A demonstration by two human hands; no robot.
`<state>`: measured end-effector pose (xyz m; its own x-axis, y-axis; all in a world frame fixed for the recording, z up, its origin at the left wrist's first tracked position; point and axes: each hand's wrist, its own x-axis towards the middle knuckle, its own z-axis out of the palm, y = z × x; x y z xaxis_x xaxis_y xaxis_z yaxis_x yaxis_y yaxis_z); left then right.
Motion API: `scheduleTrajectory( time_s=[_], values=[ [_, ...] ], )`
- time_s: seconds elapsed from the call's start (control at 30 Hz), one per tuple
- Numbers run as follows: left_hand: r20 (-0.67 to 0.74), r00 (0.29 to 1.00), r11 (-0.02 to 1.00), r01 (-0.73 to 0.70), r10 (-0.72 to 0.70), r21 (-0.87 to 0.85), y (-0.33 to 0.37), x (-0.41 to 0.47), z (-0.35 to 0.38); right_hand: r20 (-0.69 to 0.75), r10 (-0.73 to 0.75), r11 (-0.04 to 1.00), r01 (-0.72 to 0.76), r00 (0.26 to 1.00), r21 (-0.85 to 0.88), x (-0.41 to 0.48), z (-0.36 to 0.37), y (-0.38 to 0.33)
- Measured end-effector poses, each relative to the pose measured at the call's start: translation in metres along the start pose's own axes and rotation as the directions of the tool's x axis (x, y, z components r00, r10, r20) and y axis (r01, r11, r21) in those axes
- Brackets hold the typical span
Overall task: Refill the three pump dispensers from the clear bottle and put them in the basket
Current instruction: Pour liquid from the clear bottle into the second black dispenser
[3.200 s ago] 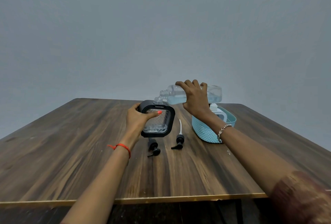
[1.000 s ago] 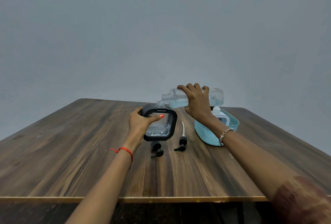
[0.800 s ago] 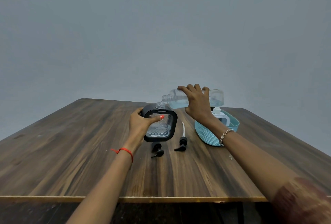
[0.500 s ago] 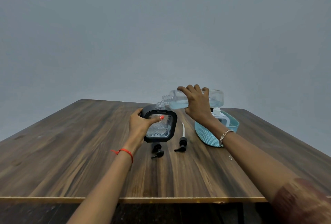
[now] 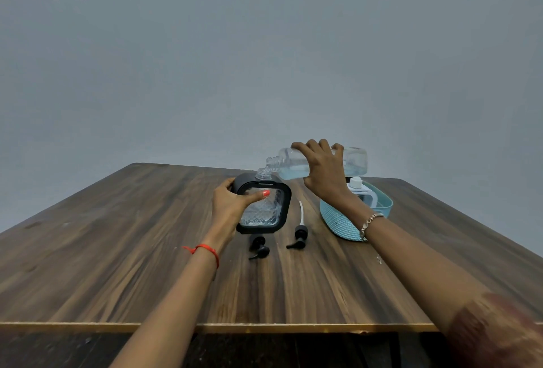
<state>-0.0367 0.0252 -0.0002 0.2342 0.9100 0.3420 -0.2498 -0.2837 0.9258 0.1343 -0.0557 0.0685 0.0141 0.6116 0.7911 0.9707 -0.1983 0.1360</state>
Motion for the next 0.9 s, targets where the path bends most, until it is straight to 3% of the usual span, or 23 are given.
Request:
scheduleTrajectory(
  time_s=[0.9],
  values=[
    [0.007,1.000,1.000,0.018,-0.018,0.005,-0.0035,0.0011,-0.0037,-0.026,-0.020,1.000,0.020,0.999,-0.001,0.0012,0.0080,-0.0012]
  ],
)
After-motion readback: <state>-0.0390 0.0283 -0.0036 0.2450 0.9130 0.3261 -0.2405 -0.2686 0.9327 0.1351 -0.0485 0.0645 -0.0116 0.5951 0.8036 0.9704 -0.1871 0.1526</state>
